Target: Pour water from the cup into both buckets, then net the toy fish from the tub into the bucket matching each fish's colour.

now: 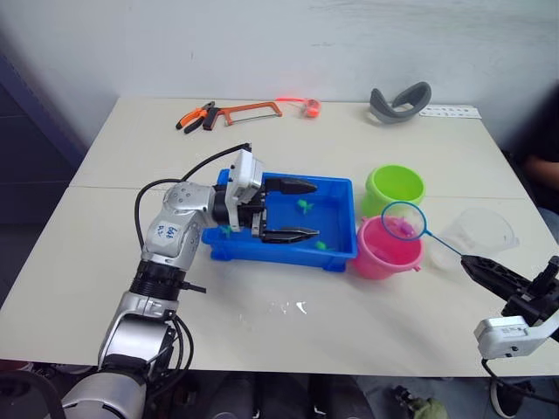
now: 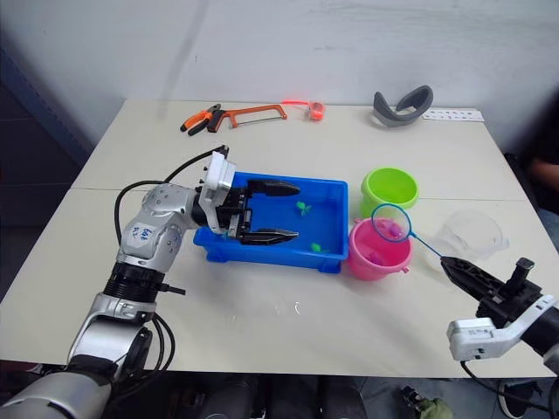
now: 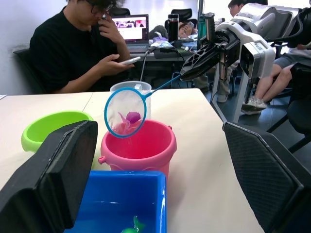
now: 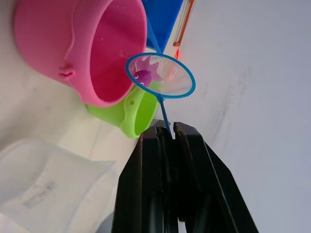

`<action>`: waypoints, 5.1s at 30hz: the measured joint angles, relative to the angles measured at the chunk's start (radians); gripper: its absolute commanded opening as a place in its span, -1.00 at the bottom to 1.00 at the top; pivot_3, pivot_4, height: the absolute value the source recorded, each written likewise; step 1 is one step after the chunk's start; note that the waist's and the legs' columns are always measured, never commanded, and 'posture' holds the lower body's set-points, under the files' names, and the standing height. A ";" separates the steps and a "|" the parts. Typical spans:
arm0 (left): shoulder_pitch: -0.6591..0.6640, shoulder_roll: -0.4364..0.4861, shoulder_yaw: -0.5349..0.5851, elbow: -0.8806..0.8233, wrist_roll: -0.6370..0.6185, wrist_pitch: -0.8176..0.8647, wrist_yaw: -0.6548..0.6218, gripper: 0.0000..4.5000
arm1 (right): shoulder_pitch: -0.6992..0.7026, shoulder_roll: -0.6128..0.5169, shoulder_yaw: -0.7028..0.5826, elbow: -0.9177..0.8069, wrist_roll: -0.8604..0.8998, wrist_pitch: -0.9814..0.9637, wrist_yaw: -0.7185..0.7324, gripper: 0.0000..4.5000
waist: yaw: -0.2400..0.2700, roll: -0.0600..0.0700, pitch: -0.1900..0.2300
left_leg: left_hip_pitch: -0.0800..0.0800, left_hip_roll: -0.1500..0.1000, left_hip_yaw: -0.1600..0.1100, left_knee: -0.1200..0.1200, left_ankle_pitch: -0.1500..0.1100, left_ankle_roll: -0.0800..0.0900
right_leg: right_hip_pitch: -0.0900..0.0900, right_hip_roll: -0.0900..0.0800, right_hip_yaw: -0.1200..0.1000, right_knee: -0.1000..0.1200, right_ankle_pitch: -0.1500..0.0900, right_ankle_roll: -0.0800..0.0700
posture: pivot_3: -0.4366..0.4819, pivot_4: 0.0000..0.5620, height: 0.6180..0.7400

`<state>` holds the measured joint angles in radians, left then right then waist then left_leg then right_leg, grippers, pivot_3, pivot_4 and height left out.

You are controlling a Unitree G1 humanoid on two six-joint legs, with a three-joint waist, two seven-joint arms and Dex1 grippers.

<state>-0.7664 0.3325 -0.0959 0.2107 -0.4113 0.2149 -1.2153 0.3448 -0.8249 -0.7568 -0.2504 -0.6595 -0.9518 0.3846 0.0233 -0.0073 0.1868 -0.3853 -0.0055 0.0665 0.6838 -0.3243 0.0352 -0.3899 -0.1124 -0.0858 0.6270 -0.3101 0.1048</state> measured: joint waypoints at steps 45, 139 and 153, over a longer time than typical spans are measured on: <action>0.012 -0.020 0.020 0.018 -0.008 0.001 0.062 0.99 | 0.113 0.020 0.085 0.014 -0.276 0.105 -0.386 -1.00 | 0.001 0.001 0.000 | 0.001 0.000 0.001 0.000 0.001 -0.001 | 0.000 0.002 0.004 -0.001 0.000 0.000 | -0.05 -0.47 1.00; 0.182 0.297 0.095 -0.081 -0.026 0.042 -0.024 0.99 | -1.307 -0.120 1.152 0.360 0.335 0.399 0.894 -1.00 | -0.029 0.003 0.001 | 0.009 0.004 -0.001 0.000 -0.006 0.000 | 0.011 -0.004 -0.003 -0.006 -0.001 -0.001 | -0.05 -0.47 1.00; 0.182 0.295 0.095 -0.080 -0.027 0.034 -0.031 0.99 | -1.282 -0.119 1.180 0.373 0.310 0.390 0.958 -1.00 | -0.028 0.004 0.002 | 0.009 0.004 -0.001 0.000 -0.006 0.000 | 0.011 -0.004 -0.003 -0.006 -0.001 -0.001 | -0.05 -0.47 1.00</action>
<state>-0.5845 0.6277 -0.0005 0.1311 -0.4388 0.2488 -1.2461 -0.9370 -0.9439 0.4235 0.1225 -0.3490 -0.5614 1.3430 -0.0043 -0.0038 0.1883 -0.3764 -0.0019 0.0655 0.6834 -0.3300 0.0352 -0.3793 -0.1162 -0.0888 0.6212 -0.3107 0.1038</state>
